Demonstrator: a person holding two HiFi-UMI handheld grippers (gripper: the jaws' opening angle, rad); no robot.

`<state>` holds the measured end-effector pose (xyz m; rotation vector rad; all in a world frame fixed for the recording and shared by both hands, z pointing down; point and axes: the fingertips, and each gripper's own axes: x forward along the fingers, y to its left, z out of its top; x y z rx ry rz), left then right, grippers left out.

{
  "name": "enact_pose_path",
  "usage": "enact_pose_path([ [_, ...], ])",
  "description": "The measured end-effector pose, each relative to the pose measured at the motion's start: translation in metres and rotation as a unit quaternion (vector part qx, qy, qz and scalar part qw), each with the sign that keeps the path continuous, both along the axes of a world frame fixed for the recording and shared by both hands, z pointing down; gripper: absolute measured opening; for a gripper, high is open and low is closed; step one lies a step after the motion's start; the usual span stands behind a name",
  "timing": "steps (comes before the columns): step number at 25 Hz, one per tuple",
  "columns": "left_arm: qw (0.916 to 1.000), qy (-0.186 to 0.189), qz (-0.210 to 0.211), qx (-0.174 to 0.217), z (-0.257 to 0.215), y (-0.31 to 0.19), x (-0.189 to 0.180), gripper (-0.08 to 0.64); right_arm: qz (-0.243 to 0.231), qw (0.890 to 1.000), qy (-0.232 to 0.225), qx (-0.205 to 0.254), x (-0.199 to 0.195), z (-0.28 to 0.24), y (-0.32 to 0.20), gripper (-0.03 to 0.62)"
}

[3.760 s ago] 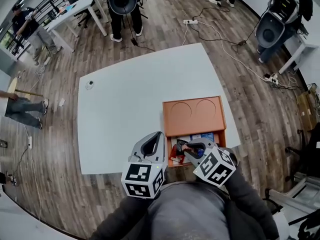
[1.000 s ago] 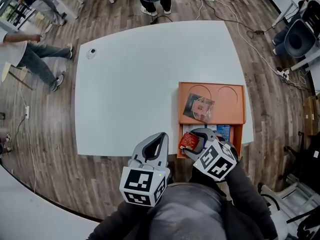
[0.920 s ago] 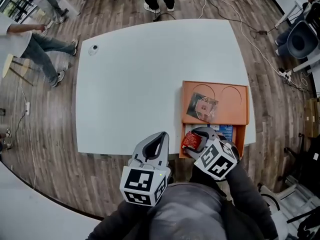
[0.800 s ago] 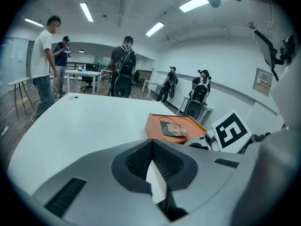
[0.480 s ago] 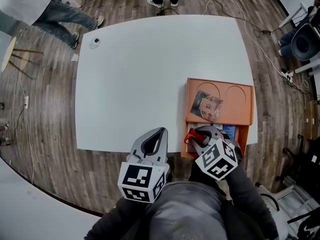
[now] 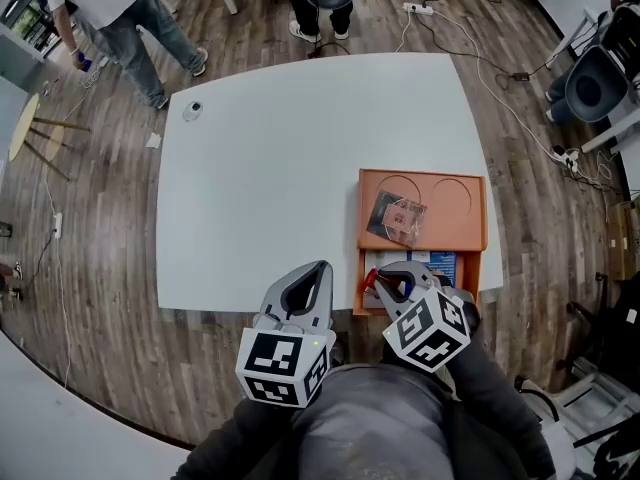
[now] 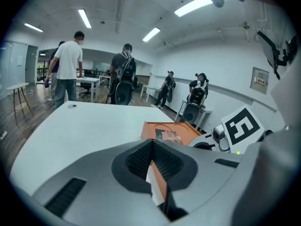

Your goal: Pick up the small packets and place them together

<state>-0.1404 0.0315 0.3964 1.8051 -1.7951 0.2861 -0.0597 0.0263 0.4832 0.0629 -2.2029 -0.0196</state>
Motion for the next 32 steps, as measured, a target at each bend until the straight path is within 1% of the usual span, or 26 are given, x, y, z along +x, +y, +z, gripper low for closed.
enact_pose_path([
  [3,0.9999,-0.002,0.004,0.016,-0.014,-0.004,0.011,-0.003,0.001,1.000,-0.028,0.003,0.001,-0.024,0.000,0.031],
  [6,0.9991,-0.009,0.013,0.040,-0.031,-0.016,0.020,-0.003,0.004,0.999,-0.047,0.026,0.005,-0.045,-0.008,0.031],
  [10,0.9970,-0.022,0.027,0.068,-0.052,-0.030,0.033,-0.003,0.023,0.996,-0.065,0.056,0.017,-0.069,-0.025,0.031],
  [16,0.9952,-0.024,0.049,0.082,-0.059,-0.052,0.052,-0.003,0.047,0.993,-0.080,0.079,0.031,-0.085,-0.053,0.031],
  [22,0.9945,-0.026,0.059,0.082,-0.059,-0.071,0.058,-0.003,0.062,0.990,-0.092,0.088,0.037,-0.093,-0.076,0.031],
  [27,0.9956,-0.025,0.060,0.068,-0.046,-0.081,0.056,-0.003,0.083,0.989,-0.095,0.084,0.039,-0.082,-0.100,0.031],
  [30,0.9968,-0.024,0.053,0.055,-0.040,-0.083,0.056,-0.003,0.095,0.988,-0.094,0.075,0.043,-0.072,-0.115,0.031],
  [32,0.9978,-0.020,0.045,0.045,-0.032,-0.082,0.049,-0.003,0.098,0.989,-0.086,0.065,0.040,-0.060,-0.120,0.032],
])
